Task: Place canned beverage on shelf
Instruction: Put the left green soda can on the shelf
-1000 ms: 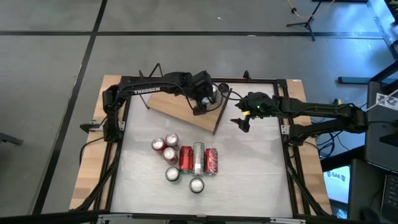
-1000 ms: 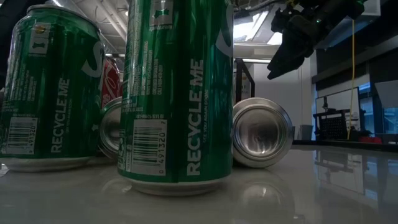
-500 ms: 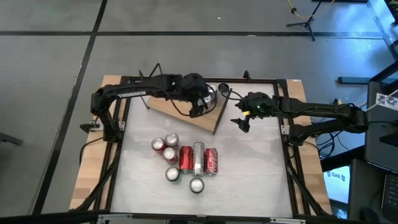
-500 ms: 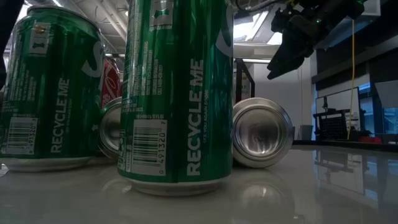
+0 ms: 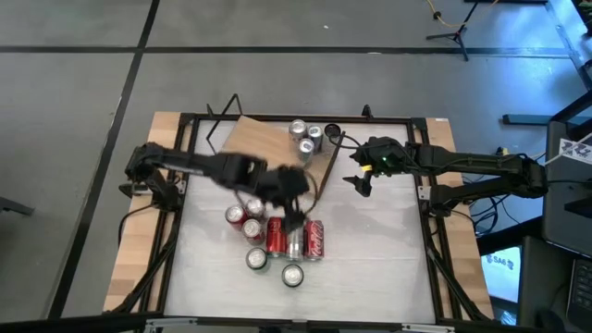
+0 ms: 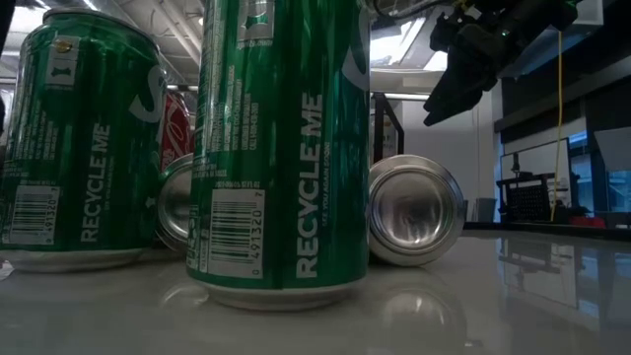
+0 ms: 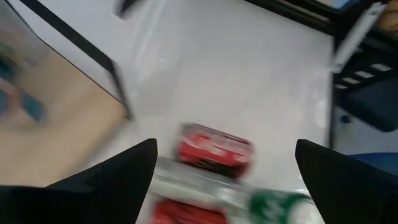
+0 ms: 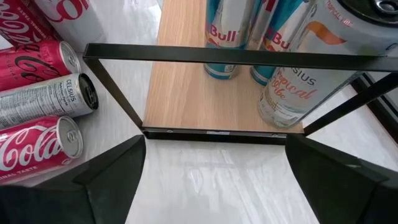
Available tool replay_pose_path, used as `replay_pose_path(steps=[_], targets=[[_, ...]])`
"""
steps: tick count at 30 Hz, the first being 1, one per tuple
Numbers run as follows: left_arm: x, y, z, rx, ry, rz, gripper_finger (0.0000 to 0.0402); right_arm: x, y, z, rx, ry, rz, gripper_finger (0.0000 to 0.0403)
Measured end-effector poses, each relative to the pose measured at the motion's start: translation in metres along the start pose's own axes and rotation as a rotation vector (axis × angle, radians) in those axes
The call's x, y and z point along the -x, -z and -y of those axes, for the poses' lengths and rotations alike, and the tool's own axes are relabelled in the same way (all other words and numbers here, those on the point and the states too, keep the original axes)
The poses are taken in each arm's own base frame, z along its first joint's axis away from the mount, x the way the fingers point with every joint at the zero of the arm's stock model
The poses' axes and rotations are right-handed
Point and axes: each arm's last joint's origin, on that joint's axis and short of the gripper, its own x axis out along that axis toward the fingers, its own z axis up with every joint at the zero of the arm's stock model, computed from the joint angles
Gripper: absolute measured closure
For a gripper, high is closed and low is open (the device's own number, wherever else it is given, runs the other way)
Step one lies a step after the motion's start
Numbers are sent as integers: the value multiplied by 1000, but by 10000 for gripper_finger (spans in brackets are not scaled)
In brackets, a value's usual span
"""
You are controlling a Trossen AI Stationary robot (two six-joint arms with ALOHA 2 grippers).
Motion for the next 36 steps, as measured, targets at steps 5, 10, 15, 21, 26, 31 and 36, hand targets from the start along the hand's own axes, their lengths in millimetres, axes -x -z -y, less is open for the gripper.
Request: replay_pose_path(steps=[5,10,15,21,26,31,36], targets=[[8,29,46,124,40,-15,33,0,0,0,-1,0,-1,22],[20,63,76,288,9,-70,33,0,0,0,-2,0,-1,22],[30,94,87,550,-103,-171,33,0,0,0,-2,0,-1,22],[36,112,85,901,-244,-323,33,0,0,0,-3,0,-1,22],[36,113,81,1078,-320,-329,33,0,0,0,-4,0,-1,22],[26,114,81,1186,-374,-315,33,0,0,0,-3,0,-1,22],[4,118,82,1266,-452,-344,33,0,0,0,-4,0,2,22]])
